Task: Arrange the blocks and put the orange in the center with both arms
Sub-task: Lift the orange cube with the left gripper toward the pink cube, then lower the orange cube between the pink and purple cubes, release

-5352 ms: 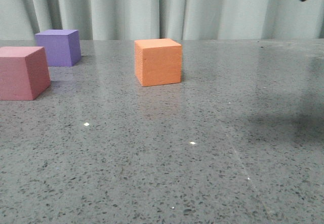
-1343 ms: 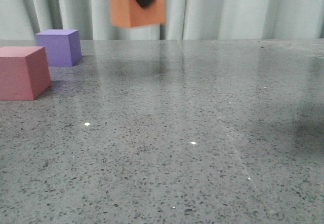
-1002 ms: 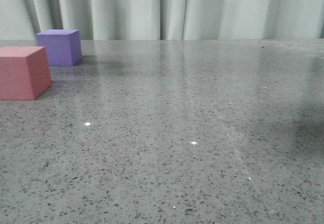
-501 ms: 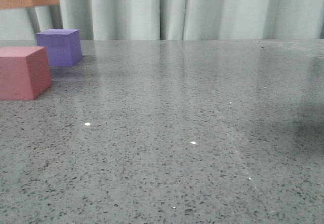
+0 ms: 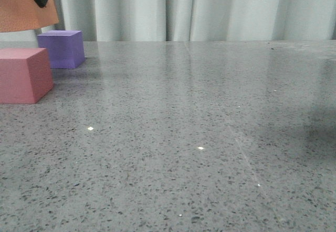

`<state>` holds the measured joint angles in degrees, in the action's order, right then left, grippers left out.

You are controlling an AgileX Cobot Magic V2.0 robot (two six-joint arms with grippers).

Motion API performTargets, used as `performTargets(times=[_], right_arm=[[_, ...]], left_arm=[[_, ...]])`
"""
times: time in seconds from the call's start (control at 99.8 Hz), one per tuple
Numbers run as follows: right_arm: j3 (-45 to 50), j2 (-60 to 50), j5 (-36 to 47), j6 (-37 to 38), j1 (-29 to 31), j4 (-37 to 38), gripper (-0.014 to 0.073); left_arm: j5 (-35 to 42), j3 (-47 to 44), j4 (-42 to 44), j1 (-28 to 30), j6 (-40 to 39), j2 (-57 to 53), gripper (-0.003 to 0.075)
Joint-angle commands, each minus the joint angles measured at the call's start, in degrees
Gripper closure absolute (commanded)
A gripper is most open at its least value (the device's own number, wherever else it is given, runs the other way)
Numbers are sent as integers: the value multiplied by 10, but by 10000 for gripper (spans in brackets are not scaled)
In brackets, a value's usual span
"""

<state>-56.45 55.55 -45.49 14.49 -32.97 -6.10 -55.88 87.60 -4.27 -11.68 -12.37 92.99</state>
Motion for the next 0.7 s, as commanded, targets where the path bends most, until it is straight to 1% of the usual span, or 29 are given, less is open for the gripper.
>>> performTargets(times=[0.0, 0.421, 0.621, 0.692], right_arm=[[-16, -10, 33, -5, 2, -3, 13], [-16, -10, 33, -5, 2, -9, 13], [-16, -10, 33, -5, 2, -9, 13], [-16, -10, 33, -5, 2, -9, 13]], left_arm=[[36, 13, 0, 0, -8, -9, 740], [42, 13, 10, 0, -8, 49, 739], [41, 13, 9, 0, -8, 53, 738], [40, 13, 9, 0, -8, 53, 725]])
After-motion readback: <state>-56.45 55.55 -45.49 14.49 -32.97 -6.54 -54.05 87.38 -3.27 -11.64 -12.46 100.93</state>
